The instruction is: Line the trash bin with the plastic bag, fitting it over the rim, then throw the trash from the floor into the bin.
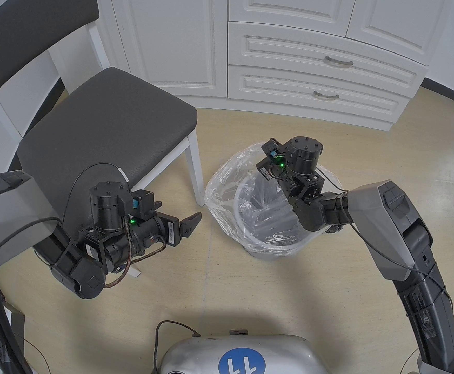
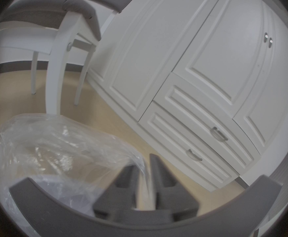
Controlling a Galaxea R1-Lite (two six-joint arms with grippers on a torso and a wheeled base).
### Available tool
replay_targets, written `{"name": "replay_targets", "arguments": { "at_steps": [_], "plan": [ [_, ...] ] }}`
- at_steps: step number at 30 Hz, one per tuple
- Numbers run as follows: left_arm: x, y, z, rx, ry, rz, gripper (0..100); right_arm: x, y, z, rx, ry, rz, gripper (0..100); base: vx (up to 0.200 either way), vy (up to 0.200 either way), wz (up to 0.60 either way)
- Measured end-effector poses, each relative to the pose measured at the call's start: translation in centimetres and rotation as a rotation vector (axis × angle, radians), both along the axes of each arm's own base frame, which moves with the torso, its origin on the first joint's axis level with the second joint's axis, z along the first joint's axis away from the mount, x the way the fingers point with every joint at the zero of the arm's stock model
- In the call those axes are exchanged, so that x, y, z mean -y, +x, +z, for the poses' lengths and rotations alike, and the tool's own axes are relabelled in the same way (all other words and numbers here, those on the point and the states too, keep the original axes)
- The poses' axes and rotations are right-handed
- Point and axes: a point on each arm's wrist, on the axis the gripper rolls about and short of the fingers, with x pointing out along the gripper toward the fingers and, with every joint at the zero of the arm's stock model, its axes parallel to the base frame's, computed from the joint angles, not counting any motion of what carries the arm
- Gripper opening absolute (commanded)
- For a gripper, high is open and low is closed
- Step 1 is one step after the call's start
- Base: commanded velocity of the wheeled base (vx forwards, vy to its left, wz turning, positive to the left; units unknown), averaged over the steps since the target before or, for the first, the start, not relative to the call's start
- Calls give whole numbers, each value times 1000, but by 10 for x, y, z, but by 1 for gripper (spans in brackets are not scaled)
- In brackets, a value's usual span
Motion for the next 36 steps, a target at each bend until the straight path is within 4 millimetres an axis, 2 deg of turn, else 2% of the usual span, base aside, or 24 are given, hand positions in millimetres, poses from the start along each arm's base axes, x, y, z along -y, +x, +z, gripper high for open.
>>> {"name": "replay_targets", "arguments": {
  "at_steps": [8,16,19,28,31,36],
  "plan": [
    [2,1,-3,30,-12,-3,100,-2,-1,-1,99,64,-15,100,0,0,0],
    [6,0,-8,20,-8,-15,100,5,-13,-22,-37,-6,-16,100,0,0,0],
    [8,0,-9,16,-6,-20,100,11,-25,-22,-111,-42,-15,100,0,0,0],
    [23,-4,-16,5,-4,-56,100,39,-74,18,-235,-41,-24,100,0,0,0],
    [28,-4,-19,6,-5,-51,100,47,-89,23,-285,39,-28,100,0,0,0],
    [37,6,-20,15,-18,14,100,58,-108,20,-383,284,-44,100,0,0,0]
  ]
}}
